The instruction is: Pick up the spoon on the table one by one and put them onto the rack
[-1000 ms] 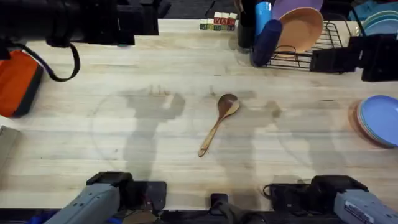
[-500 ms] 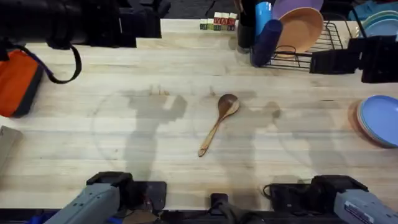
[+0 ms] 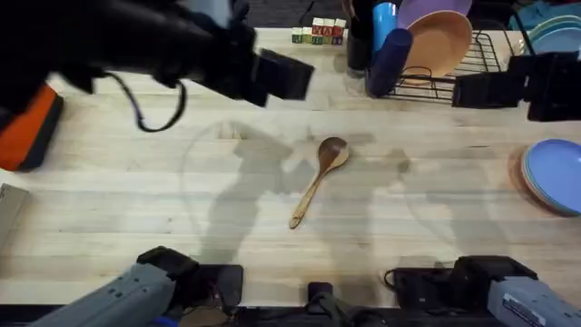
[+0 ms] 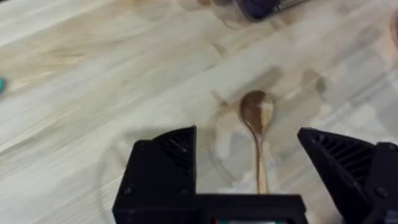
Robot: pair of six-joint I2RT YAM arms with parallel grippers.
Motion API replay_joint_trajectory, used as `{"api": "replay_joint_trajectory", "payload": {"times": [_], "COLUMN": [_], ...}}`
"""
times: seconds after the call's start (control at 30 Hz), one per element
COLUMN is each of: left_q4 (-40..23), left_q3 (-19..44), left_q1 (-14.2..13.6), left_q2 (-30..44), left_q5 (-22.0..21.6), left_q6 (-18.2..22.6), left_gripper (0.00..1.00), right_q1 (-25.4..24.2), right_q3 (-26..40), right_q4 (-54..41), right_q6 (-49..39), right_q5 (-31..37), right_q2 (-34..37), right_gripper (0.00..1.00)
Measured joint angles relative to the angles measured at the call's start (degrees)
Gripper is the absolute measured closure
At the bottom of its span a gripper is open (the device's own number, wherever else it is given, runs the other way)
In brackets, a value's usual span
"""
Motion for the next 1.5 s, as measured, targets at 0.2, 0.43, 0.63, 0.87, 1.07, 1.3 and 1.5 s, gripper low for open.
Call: {"api": "replay_joint_trajectory", "payload": {"times": [0.2, 0.43, 0.63, 0.87, 1.07, 1.3, 1.5], "left_q4": [-0.5, -3.1, -1.9, 5.9, 13.5, 15.7, 17.8], "left_q3": [0.0, 0.0, -2.9, -8.9, -14.8, -17.2, -17.2], "left_q1": [-6.1, -13.7, -21.4, -23.5, -26.1, -29.1, -29.0], "left_q2": [4.8, 9.4, 13.4, 15.2, 16.9, 21.0, 26.5], "left_q5": [-0.2, -1.2, -5.1, -7.0, -8.9, -12.2, -13.3], "left_q6": [0.0, 0.0, -2.1, -6.1, -9.4, -11.7, -12.5], "left_gripper": [0.006, 0.006, 0.006, 0.006, 0.005, 0.006, 0.006], "right_q1": [0.0, 0.0, 0.0, 0.0, 0.0, 0.0, 0.0], "right_q3": [0.0, 0.0, 0.0, 0.0, 0.0, 0.0, 0.0], "right_q4": [0.0, 0.0, 0.0, 0.0, 0.0, 0.0, 0.0], "right_q6": [0.0, 0.0, 0.0, 0.0, 0.0, 0.0, 0.0], "right_q5": [0.0, 0.0, 0.0, 0.0, 0.0, 0.0, 0.0], "right_q2": [0.0, 0.0, 0.0, 0.0, 0.0, 0.0, 0.0], "right_gripper": [0.006, 0.006, 0.006, 0.006, 0.005, 0.006, 0.006]}}
